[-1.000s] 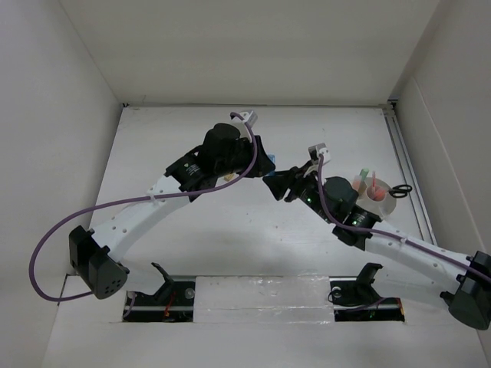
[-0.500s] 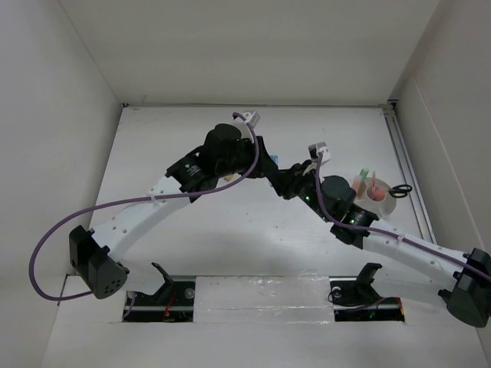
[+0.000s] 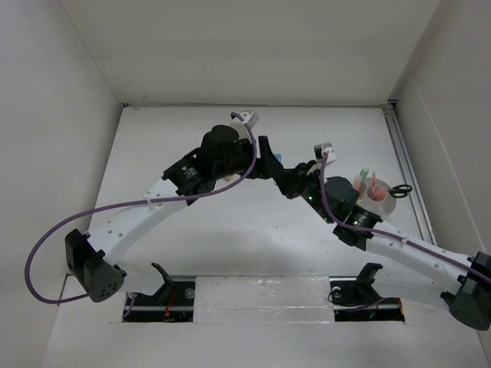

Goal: Sort the stationery into containers

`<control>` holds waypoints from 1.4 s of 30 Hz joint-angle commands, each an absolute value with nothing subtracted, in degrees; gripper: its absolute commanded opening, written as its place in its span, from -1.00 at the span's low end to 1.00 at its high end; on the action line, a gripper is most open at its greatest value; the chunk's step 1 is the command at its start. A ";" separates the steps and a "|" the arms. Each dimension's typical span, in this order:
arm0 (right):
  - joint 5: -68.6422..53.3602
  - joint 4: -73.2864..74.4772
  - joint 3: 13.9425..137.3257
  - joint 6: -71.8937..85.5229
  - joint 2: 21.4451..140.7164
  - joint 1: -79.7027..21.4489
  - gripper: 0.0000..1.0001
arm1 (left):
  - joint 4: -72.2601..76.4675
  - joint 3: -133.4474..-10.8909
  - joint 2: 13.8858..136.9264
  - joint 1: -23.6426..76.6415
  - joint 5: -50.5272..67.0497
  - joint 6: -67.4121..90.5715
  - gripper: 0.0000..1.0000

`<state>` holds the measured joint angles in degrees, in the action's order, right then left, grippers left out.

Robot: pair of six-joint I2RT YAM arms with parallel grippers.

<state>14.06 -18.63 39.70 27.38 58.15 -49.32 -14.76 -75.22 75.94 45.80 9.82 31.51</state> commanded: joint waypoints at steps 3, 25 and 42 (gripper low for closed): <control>22.66 -15.48 37.45 28.47 50.65 -49.22 -1.00 | -9.95 -74.27 67.60 46.67 8.27 32.07 0.99; 60.11 45.17 42.01 61.24 28.04 -48.08 -1.00 | -23.99 -65.39 52.56 46.67 -16.42 31.12 1.00; 61.08 58.97 49.92 75.50 37.18 -42.89 -1.00 | -26.89 -59.77 51.94 46.67 -28.39 34.72 1.00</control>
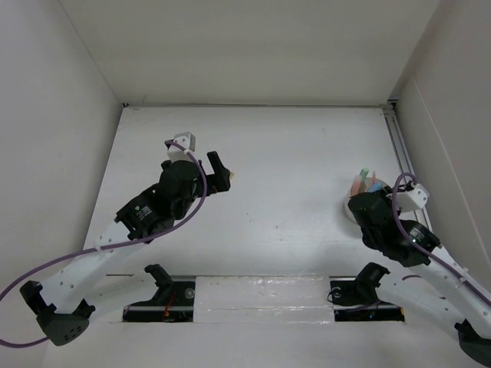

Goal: Sort the stationery into containers

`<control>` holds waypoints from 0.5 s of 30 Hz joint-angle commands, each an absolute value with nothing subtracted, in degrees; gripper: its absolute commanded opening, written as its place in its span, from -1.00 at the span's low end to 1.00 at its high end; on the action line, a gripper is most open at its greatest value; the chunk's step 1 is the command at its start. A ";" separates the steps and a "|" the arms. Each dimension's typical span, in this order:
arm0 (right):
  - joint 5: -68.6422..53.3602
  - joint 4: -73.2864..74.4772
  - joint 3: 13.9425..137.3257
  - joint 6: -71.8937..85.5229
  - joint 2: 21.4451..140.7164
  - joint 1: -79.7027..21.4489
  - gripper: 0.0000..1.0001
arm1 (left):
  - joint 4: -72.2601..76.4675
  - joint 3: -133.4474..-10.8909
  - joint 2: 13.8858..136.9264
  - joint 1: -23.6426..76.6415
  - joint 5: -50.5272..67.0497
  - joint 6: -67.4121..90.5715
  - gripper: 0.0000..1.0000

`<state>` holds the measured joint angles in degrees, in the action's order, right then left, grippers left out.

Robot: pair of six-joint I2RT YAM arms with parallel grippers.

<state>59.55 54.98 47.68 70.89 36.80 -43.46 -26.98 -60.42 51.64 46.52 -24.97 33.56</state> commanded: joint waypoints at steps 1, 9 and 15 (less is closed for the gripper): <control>61.08 58.97 49.92 75.50 37.18 -42.89 -1.00 | -26.89 -59.77 51.94 46.67 -28.39 34.72 1.00; 60.38 59.50 48.35 75.50 37.18 -37.27 -1.00 | -26.37 -60.29 53.79 45.44 -25.14 34.63 1.00; 57.14 55.73 46.85 74.97 38.32 -32.45 -1.00 | -25.84 -60.29 53.79 45.44 -21.19 33.49 1.00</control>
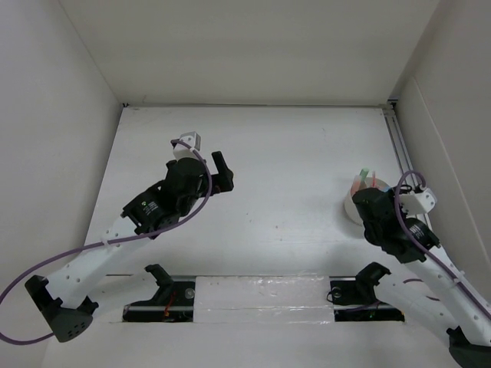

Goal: Sort the stationery into containers

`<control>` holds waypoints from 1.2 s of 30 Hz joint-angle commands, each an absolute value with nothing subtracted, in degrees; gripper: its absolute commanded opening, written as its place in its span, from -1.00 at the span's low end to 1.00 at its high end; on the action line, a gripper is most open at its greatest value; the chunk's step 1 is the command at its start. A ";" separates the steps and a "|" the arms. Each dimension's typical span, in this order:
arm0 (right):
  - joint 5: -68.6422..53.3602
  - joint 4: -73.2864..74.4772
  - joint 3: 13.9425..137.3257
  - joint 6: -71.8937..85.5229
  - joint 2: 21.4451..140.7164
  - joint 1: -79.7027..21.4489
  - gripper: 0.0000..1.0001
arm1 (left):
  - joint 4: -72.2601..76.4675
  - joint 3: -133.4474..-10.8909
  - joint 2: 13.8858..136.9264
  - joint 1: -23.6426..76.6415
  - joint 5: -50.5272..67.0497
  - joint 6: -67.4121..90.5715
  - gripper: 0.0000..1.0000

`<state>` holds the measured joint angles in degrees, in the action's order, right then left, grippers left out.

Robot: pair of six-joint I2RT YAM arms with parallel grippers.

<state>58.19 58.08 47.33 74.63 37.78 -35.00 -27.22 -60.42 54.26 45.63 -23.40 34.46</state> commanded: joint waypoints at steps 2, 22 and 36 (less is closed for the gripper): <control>53.90 52.93 46.85 71.56 39.72 -29.81 -1.00 | -25.31 -59.68 53.09 45.44 -18.82 33.49 1.00; 43.76 42.71 43.50 57.05 40.24 -6.34 -1.00 | -22.94 -58.01 49.13 45.44 -9.67 30.59 1.00; 34.98 38.50 42.71 52.29 42.19 -1.59 -1.00 | -22.41 -58.01 48.52 45.44 -9.14 30.06 1.00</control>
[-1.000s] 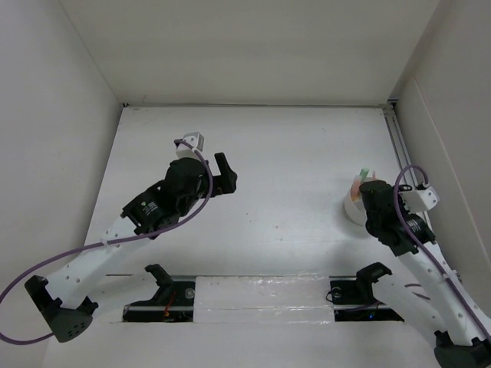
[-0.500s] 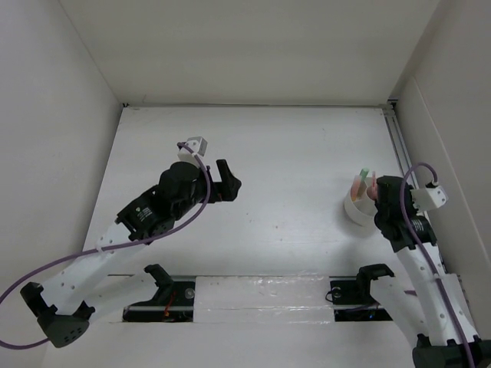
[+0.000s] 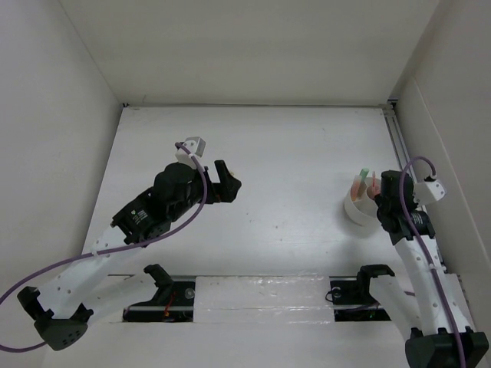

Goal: Sort the stationery into containers

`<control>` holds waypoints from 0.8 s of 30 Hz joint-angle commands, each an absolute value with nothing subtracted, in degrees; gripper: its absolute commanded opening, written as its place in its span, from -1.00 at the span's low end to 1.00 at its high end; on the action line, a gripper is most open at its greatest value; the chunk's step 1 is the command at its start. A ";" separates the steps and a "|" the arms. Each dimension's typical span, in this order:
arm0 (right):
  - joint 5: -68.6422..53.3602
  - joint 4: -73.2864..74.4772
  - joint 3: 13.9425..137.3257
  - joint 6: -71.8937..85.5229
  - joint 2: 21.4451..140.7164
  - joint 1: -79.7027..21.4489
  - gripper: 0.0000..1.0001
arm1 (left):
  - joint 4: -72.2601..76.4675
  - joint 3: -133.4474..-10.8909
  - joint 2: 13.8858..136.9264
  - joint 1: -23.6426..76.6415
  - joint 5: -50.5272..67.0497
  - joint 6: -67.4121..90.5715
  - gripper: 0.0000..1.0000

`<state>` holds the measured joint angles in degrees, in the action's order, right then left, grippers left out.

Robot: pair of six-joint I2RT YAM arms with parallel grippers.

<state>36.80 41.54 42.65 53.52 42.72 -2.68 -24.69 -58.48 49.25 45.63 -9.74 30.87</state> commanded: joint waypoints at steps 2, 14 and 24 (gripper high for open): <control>33.94 37.97 42.71 50.37 42.19 -1.58 -1.00 | -22.41 -58.01 48.52 45.44 -9.14 30.06 1.00; 33.22 38.06 42.19 51.15 41.74 -1.58 -1.00 | -22.41 -58.01 47.99 45.44 -9.14 30.59 1.00; 40.07 43.23 40.78 63.19 46.14 -3.33 -1.00 | -22.41 -57.48 47.99 45.44 -9.14 30.59 1.00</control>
